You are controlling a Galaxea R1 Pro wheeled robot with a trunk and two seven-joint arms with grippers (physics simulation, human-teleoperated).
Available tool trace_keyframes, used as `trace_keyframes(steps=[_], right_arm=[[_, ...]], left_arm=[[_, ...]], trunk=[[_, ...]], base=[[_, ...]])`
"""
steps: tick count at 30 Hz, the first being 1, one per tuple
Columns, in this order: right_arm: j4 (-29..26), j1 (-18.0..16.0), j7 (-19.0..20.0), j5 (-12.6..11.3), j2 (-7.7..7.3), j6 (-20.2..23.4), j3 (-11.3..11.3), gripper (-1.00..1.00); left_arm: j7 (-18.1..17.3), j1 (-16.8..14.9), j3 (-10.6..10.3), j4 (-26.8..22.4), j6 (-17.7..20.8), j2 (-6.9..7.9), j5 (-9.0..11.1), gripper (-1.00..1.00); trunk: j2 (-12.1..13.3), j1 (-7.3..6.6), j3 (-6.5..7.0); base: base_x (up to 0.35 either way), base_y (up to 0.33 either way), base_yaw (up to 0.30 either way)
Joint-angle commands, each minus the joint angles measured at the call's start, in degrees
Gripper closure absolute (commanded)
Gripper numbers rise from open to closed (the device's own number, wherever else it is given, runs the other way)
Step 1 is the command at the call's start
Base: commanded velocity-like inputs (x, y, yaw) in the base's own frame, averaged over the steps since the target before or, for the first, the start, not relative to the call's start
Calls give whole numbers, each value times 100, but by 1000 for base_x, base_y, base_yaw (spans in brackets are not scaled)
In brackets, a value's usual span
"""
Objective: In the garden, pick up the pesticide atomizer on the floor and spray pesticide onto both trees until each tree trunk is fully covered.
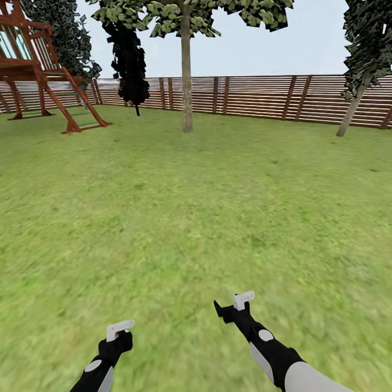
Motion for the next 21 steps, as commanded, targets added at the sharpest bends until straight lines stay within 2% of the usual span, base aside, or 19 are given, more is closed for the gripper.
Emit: trace_keyframes(steps=[1, 21], right_arm=[[8, -6, 24, -60, 0, -22, 27, -100], [6, -6, 67, -52, 2, -22, 37, -100]], left_arm=[[-32, -5, 48, 1, -18, -7, -60, 100], [-32, -5, 48, -24, -18, 4, -65, 100]], trunk=[[-2, 3, -5], [-2, 3, -5]], base=[[340, 0, 0], [340, 0, 0]])
